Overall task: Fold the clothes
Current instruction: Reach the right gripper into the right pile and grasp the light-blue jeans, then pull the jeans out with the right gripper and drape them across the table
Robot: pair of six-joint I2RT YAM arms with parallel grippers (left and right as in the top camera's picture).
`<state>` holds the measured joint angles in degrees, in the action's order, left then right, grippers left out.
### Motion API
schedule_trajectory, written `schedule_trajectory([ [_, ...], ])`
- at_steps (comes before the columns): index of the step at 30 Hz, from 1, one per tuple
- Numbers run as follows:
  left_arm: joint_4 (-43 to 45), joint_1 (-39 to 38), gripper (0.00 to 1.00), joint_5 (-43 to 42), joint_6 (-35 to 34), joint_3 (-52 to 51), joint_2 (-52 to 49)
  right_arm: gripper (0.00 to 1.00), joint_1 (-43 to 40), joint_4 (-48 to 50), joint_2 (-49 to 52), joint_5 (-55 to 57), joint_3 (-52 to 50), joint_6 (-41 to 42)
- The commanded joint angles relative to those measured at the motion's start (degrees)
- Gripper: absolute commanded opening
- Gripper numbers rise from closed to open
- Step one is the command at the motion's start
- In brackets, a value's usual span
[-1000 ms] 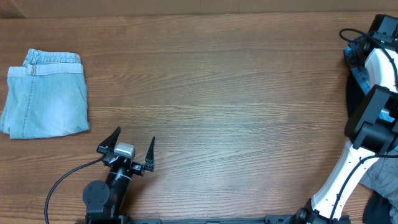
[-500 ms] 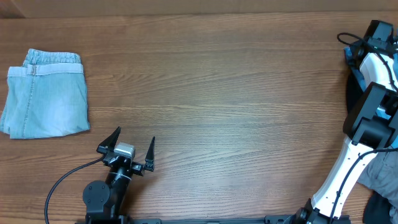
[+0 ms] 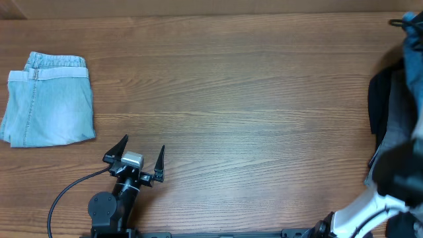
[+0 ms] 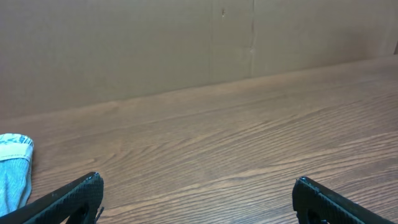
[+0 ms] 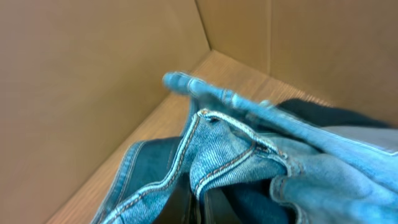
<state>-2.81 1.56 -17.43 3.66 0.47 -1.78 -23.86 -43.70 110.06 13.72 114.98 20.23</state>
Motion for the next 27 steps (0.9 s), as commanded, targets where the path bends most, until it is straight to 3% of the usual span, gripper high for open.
schedule_trajectory([
  [1,0.0,0.3,1.0,-0.6,1.5,-0.2,0.3,0.04,0.5,-4.0,-12.3,-9.6,1.0,-6.8],
  [6,0.0,0.3,1.0,-0.6,1.5,-0.2,0.3,0.04,4.5,-11.1,-24.6,-28.8,1.0,-7.2],
  [11,0.0,0.3,1.0,-0.6,1.5,-0.2,0.3,0.04,23.2,-13.9,-25.0,-31.1,0.9,-9.8],
  [17,0.0,0.3,1.0,-0.6,1.5,-0.2,0.3,0.04,43.6,-11.2,-9.4,-24.3,0.9,-10.3],
  [22,0.0,0.3,1.0,-0.6,1.5,-0.2,0.3,0.04,52.6,-1.8,4.0,-26.5,0.9,-10.2],
  [27,0.0,0.3,1.0,-0.6,1.5,-0.2,0.3,0.04,60.0,6.6,6.6,-26.6,0.9,-8.6],
])
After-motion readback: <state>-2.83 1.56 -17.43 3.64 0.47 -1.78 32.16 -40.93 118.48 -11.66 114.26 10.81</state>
